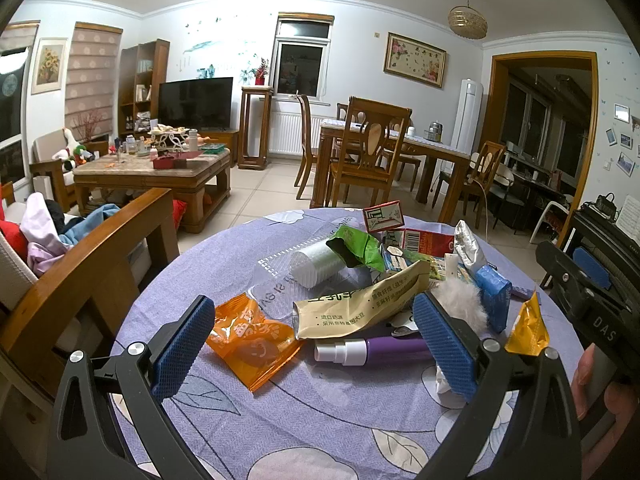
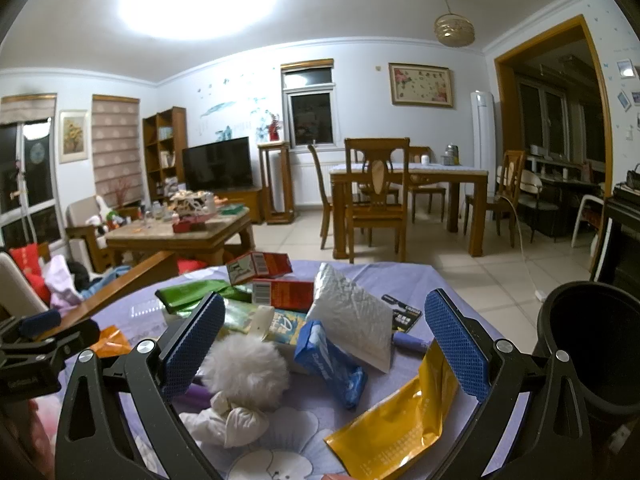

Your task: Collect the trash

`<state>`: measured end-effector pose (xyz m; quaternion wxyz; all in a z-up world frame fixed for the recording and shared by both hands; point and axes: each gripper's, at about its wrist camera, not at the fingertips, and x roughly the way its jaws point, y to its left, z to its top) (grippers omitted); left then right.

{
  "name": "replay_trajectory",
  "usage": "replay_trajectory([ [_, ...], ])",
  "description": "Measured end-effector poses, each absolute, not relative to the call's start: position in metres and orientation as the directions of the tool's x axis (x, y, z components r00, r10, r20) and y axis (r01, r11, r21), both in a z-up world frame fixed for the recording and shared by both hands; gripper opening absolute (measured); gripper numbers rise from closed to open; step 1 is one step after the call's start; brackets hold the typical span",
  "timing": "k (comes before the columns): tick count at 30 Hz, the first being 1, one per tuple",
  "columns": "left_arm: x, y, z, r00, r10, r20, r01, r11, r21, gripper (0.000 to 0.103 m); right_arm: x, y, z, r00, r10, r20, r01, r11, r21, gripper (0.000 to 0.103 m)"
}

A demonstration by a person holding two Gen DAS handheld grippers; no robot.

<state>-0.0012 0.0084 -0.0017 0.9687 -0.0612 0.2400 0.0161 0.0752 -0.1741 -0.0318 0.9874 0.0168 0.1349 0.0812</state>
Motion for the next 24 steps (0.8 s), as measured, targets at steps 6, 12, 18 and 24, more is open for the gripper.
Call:
replay_trajectory([
  [6,-0.001,0.010,-0.002,0.884,0.003,-0.467,-0.070,0.990,-0.126,0.098,0.074,-0.173,-0.032,0.949,0.179,-0.260,-0.169,0.984,0.060,0.099],
  [12,0.001,0.019,-0.003,0.879,-0.008,-0.476,-0.084,0.981,-0.173,0.098,0.073,-0.177,-0.031,0.946,0.201,-0.253,-0.190,0.979,0.069,0.099],
  [18,0.005,0.032,-0.007,0.870,-0.087,-0.485,-0.043,0.968,-0.249,0.098,0.087,-0.193,-0.039,0.882,0.356,-0.308,-0.268,0.918,0.293,0.099],
  [24,0.017,0.070,-0.005,0.839,-0.209,-0.503,0.045,0.947,-0.319,0.098,0.102,-0.207,-0.029,0.806,0.417,-0.421,-0.291,0.897,0.332,0.099],
])
